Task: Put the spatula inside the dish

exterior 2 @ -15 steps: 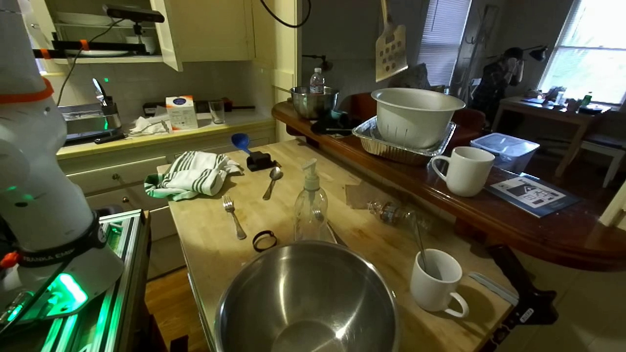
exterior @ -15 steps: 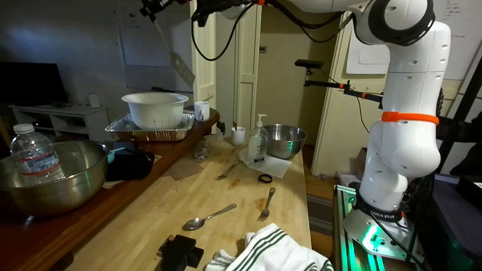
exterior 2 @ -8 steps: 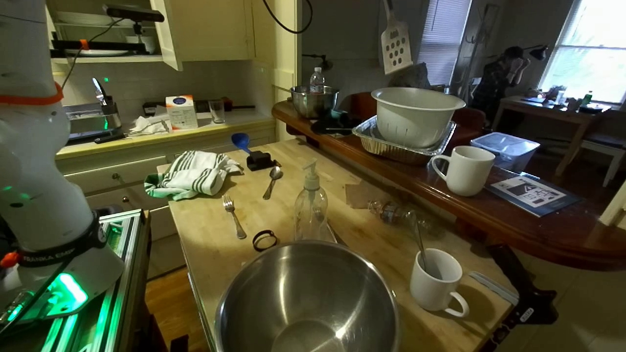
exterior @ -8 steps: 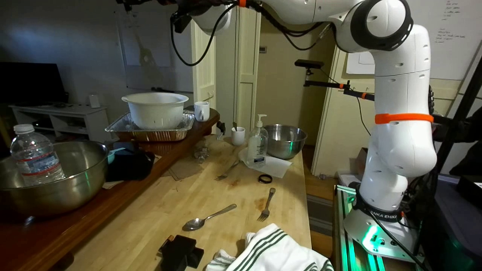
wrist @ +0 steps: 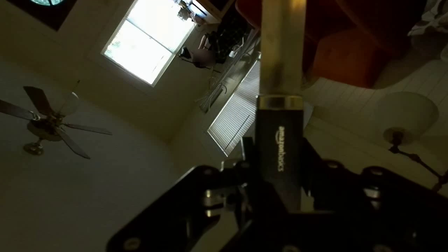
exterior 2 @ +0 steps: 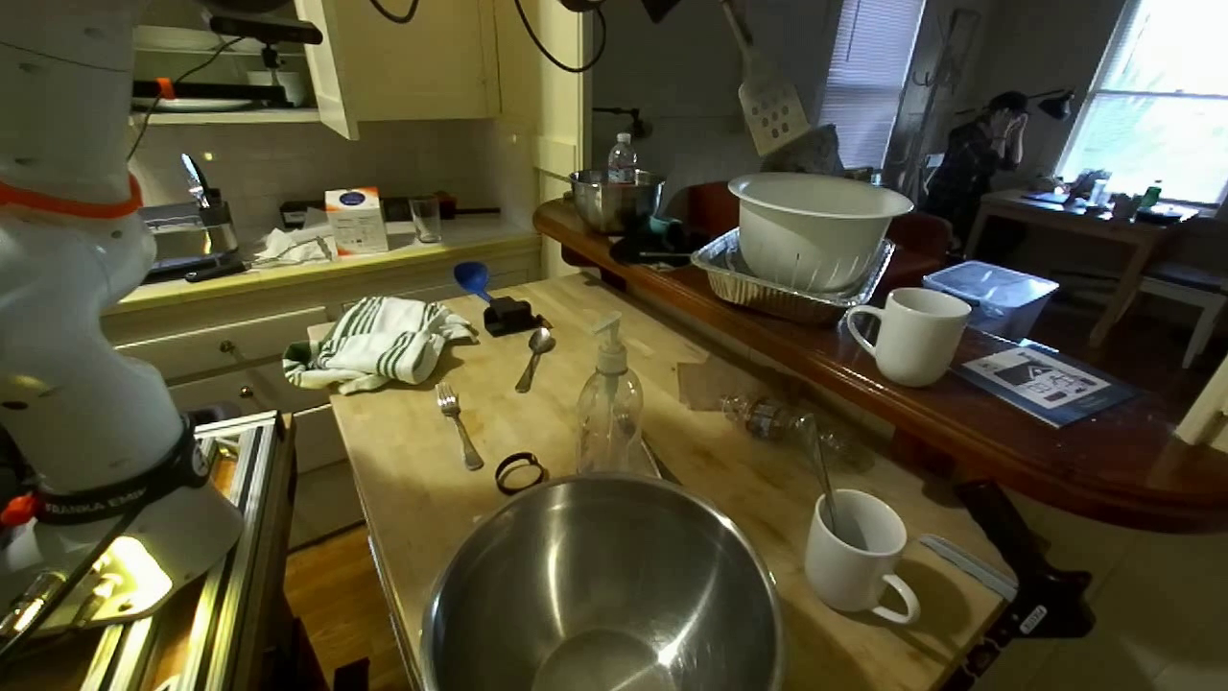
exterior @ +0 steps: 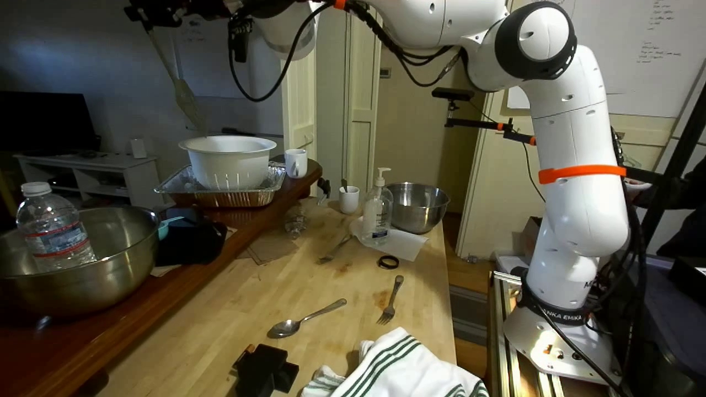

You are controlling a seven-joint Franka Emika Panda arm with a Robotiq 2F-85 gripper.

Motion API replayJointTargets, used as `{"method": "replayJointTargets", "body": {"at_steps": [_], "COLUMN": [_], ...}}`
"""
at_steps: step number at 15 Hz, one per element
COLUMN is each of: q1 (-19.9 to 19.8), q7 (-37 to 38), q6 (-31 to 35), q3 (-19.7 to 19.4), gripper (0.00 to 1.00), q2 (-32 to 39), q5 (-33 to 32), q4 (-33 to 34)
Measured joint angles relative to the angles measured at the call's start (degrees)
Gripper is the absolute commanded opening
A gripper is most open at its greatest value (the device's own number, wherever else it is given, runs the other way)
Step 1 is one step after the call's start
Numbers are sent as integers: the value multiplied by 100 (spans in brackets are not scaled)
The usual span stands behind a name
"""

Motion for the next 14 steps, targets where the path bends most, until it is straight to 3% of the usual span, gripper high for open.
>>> {"method": "replayJointTargets", "body": {"at_steps": [14], "q1": [-870], "q7": [-257], "q6": [-1], "q3": [223], "gripper": [8], "q2": [269], "q5": [20], "q4": [-618]}}
